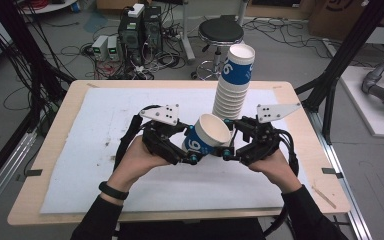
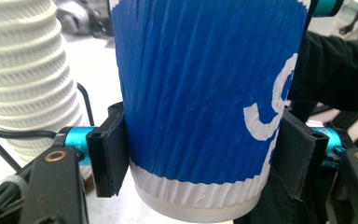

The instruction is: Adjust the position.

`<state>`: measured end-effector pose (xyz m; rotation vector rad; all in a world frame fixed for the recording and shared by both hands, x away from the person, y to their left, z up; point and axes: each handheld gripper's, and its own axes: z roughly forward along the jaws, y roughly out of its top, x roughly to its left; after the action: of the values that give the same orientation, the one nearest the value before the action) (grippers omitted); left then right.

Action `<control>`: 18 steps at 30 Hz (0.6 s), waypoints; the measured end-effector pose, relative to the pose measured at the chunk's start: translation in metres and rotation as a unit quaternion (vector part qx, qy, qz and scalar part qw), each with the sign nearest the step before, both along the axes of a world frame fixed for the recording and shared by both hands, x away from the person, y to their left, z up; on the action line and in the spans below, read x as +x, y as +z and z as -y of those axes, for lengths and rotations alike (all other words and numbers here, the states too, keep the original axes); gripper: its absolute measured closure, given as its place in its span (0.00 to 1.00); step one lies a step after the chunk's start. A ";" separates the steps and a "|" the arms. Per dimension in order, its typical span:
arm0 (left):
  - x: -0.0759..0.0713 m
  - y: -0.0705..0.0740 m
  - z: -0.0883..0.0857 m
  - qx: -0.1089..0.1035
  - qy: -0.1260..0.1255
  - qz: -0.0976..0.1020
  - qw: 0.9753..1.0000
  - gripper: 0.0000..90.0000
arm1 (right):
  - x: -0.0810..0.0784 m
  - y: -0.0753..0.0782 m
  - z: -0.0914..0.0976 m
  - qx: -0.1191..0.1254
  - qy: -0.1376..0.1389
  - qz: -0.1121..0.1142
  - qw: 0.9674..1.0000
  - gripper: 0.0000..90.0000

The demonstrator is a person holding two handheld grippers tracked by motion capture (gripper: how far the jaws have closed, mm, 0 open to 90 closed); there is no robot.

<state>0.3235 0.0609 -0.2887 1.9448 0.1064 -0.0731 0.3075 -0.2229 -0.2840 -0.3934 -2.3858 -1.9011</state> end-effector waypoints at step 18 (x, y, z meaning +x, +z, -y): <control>-0.003 -0.004 0.009 0.022 -0.007 0.001 1.000 0.32 | 0.000 -0.005 -0.006 0.009 0.004 0.001 1.000 0.26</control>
<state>0.3209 0.0519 -0.2926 1.9895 0.0940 -0.0798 0.3076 -0.2172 -0.2889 -0.3794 -2.3660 -1.9184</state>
